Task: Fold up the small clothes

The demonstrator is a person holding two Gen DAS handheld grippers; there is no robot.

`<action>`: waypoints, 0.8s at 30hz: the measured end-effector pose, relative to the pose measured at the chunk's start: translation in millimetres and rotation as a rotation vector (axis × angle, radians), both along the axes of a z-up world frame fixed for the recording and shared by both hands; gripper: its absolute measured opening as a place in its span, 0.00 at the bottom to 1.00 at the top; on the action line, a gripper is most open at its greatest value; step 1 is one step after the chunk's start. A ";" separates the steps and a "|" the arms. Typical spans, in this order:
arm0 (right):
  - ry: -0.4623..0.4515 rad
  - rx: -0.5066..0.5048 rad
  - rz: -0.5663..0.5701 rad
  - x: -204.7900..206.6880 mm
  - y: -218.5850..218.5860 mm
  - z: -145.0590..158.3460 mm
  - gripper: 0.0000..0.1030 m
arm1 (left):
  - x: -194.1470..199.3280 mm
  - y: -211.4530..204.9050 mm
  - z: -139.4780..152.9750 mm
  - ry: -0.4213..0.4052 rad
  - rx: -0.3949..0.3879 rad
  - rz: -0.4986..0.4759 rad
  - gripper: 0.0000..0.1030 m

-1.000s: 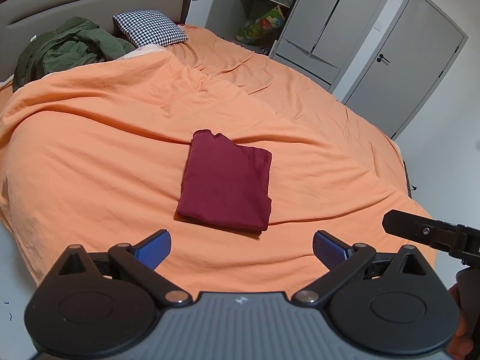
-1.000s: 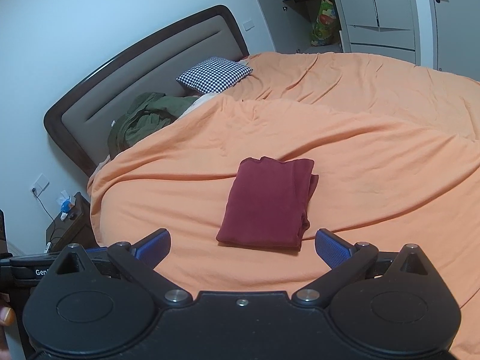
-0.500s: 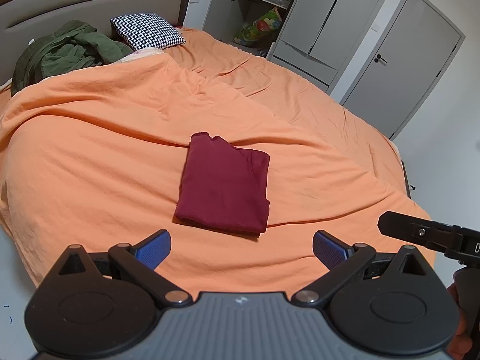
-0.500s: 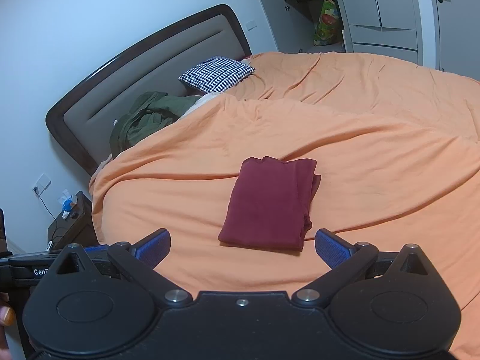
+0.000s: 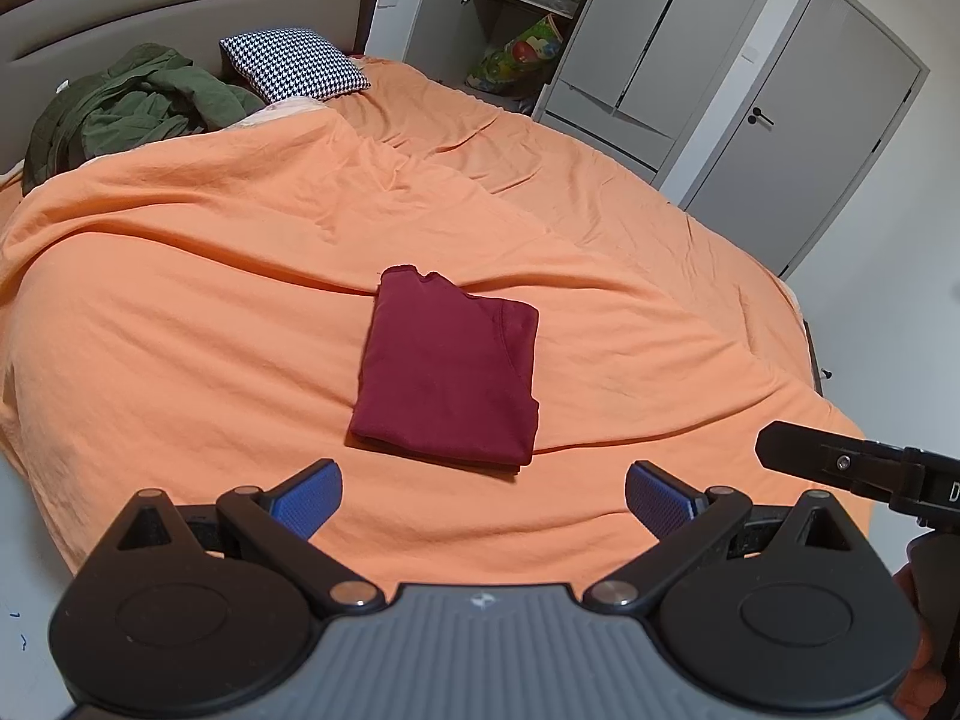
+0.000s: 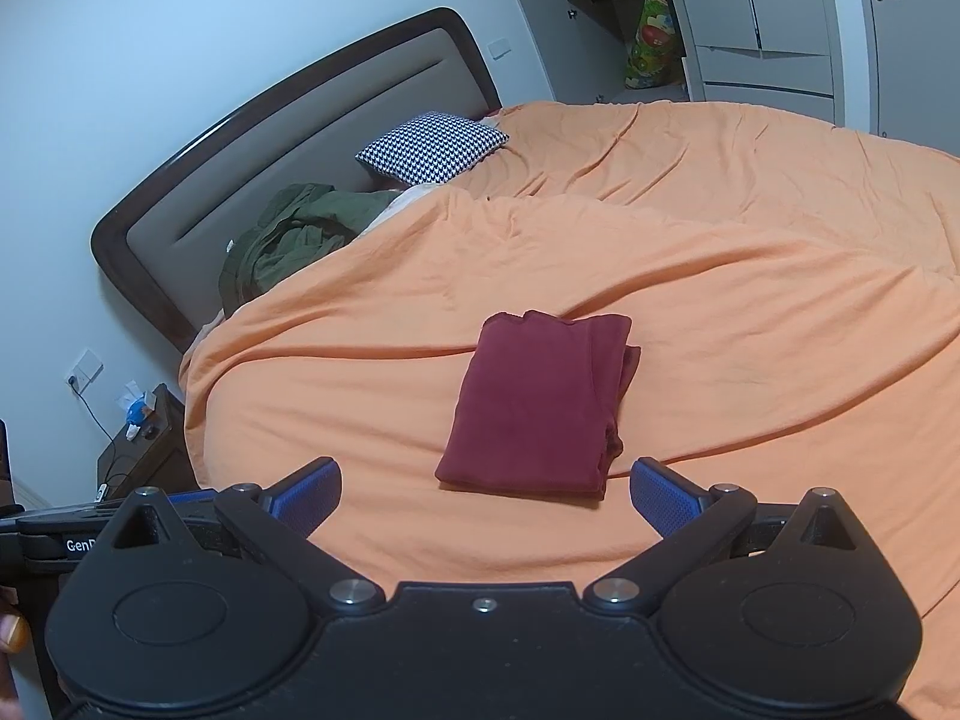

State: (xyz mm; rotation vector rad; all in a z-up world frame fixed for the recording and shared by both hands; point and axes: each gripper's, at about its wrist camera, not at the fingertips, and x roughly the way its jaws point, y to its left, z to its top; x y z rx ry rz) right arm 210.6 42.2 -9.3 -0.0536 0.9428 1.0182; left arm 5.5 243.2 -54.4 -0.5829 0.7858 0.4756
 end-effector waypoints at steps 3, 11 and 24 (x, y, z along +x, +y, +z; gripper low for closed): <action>0.002 0.000 0.000 0.0 -0.2 -0.1 0.99 | 0.3 -0.1 0.0 0.001 0.001 0.000 1.00; 0.002 0.001 0.003 -0.3 -0.5 0.0 0.99 | -2.7 -1.7 0.8 0.000 0.000 0.006 1.00; -0.001 0.004 0.006 -1.6 -0.5 2.9 0.99 | -5.3 -3.1 1.9 -0.003 0.001 0.010 1.00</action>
